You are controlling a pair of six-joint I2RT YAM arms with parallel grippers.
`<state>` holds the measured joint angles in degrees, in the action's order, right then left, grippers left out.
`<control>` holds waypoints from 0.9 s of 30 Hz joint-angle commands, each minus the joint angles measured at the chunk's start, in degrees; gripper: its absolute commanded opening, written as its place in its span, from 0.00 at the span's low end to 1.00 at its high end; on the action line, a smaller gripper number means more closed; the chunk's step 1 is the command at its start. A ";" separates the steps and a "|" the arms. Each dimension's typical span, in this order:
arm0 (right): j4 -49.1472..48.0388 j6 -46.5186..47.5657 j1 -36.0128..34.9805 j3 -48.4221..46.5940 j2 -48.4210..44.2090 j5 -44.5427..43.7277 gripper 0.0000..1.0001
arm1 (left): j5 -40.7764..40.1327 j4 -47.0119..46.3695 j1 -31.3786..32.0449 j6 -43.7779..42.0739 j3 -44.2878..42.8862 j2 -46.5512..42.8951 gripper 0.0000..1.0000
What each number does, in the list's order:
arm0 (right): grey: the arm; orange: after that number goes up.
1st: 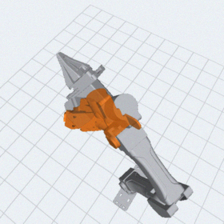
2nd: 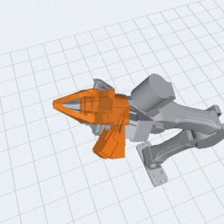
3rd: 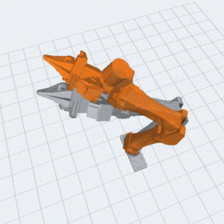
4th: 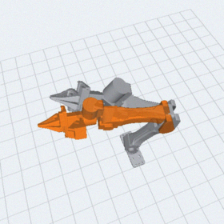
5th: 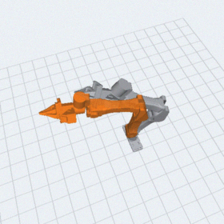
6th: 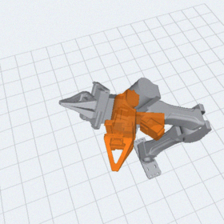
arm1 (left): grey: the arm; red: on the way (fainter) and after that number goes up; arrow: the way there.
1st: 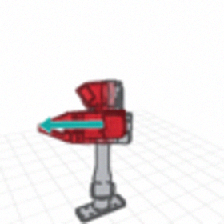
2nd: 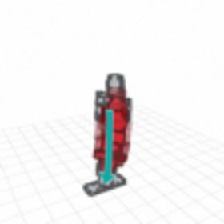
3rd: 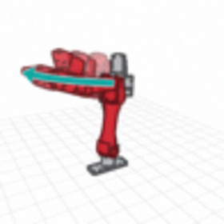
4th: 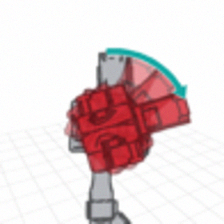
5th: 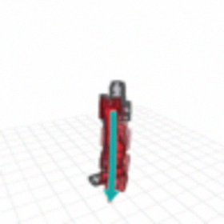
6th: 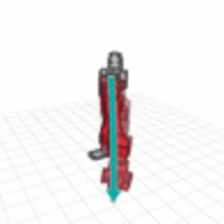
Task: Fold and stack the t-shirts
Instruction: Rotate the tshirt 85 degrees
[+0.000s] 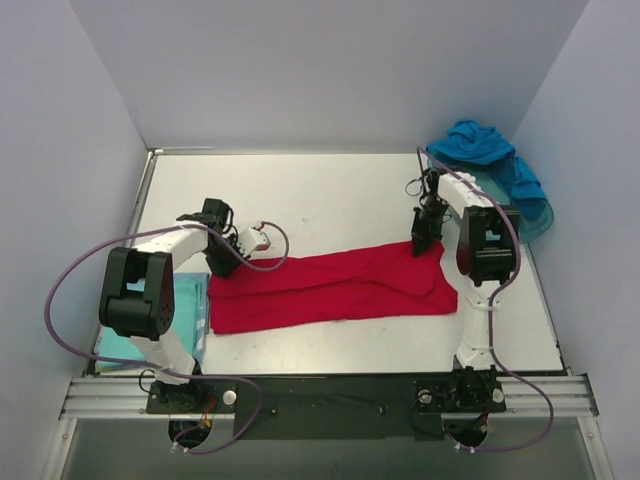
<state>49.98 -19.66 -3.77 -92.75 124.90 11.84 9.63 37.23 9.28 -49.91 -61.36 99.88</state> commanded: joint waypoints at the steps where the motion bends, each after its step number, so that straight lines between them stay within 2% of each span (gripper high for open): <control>1: 4.15 1.03 -0.36 -17.00 10.07 -1.99 0.00 | 3.46 10.55 -0.31 -0.45 0.55 -4.33 0.21; 2: 4.95 1.29 -0.45 -23.29 11.58 -0.34 0.00 | 6.16 11.62 -0.14 -0.63 0.11 -4.69 0.21; 6: 5.66 4.96 -2.29 -35.62 13.97 4.07 0.00 | 13.98 19.01 -0.14 -0.54 -6.29 -4.87 0.22; 9: 5.22 6.30 -3.00 -37.42 9.68 3.11 0.01 | 18.14 22.10 -0.23 1.73 -12.71 -3.64 0.23; 11: 4.70 5.69 -2.56 -34.62 5.21 0.31 0.03 | 16.75 18.85 -0.23 4.28 -14.48 -2.76 0.23; 16: 3.64 4.28 -1.77 -14.07 -7.28 -9.10 0.00 | 9.45 9.28 0.13 5.79 -13.17 1.19 0.23; 19: 2.76 2.97 -0.89 -0.73 -11.51 -11.66 0.00 | 5.50 7.24 0.13 4.22 -12.47 3.30 0.23; 21: 1.62 2.87 -0.10 4.04 -12.93 -14.90 0.00 | 4.00 6.71 0.04 2.98 -11.85 4.27 0.23; 24: 1.18 4.28 0.25 5.39 -10.48 -14.13 0.00 | 3.38 8.11 -0.14 0.52 -9.05 4.10 0.23; 27: 1.26 4.72 0.25 0.67 -5.21 -10.10 0.00 | 4.26 10.83 0.04 -1.06 -4.75 2.87 0.23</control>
<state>50.61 -15.55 -3.36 -88.27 114.63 0.80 14.09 45.93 9.28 -47.70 -70.13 104.73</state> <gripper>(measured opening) 0.001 0.228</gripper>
